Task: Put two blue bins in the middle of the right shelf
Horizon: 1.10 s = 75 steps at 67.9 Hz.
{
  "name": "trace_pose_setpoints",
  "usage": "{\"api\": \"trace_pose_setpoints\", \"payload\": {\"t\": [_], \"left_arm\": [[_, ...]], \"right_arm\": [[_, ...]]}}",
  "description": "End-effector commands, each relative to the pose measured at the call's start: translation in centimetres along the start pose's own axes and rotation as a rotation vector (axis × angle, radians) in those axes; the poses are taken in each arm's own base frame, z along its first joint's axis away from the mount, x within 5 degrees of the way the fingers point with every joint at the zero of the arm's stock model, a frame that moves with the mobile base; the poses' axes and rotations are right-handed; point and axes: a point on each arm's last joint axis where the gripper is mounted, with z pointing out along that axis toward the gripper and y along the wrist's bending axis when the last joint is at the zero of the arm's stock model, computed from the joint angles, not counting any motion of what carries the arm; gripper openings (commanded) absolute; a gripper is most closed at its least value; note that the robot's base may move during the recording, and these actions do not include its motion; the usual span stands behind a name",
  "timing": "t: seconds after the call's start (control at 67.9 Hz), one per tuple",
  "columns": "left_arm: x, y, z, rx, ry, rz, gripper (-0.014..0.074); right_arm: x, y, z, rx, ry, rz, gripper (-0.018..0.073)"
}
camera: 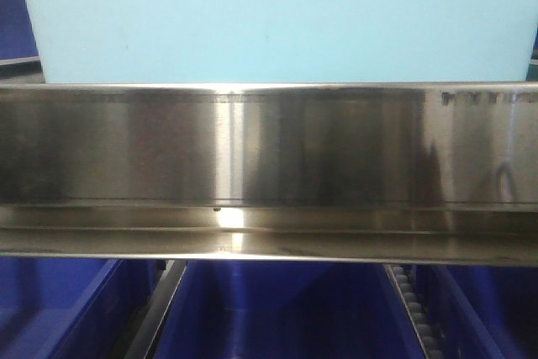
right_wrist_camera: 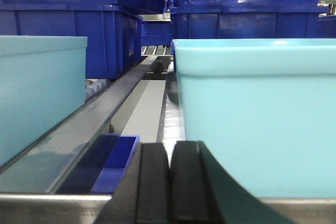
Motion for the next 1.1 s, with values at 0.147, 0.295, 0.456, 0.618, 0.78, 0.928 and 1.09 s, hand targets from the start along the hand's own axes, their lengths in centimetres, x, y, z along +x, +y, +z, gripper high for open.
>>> {"api": "trace_pose_setpoints", "payload": {"t": [0.147, 0.295, 0.456, 0.618, 0.78, 0.928, 1.09], "left_arm": [[-0.5, 0.0, -0.1, -0.002, -0.054, 0.007, -0.0111], [-1.9, 0.0, -0.2, -0.006, -0.203, 0.001, -0.0111], [-5.3, 0.1, -0.7, -0.007, -0.257, 0.001, -0.0110], [-11.0, 0.3, -1.6, -0.008, -0.183, 0.012, -0.0007], [-14.7, 0.4, -1.1, -0.006, -0.036, 0.011, 0.0242], [-17.9, 0.3, -0.1, 0.011, -0.026, -0.028, 0.0452], [-20.2, 0.2, 2.2, 0.043, 0.060, -0.033, 0.0580]], "right_arm": [[-0.4, 0.0, 0.0, -0.005, -0.050, -0.005, -0.0161], [-1.8, 0.1, -0.2, -0.009, -0.200, -0.005, -0.0161], [-6.2, 0.3, -1.2, -0.012, -0.260, -0.005, -0.0161], [-12.2, 0.5, -3.3, -0.015, -0.256, -0.005, -0.0158], [-15.7, 0.7, -3.0, -0.014, -0.196, -0.005, 0.0092], [-17.5, 0.8, -1.8, -0.013, -0.148, -0.005, 0.0490], [-18.6, 0.8, -0.3, -0.011, -0.106, -0.005, 0.0568]]}}
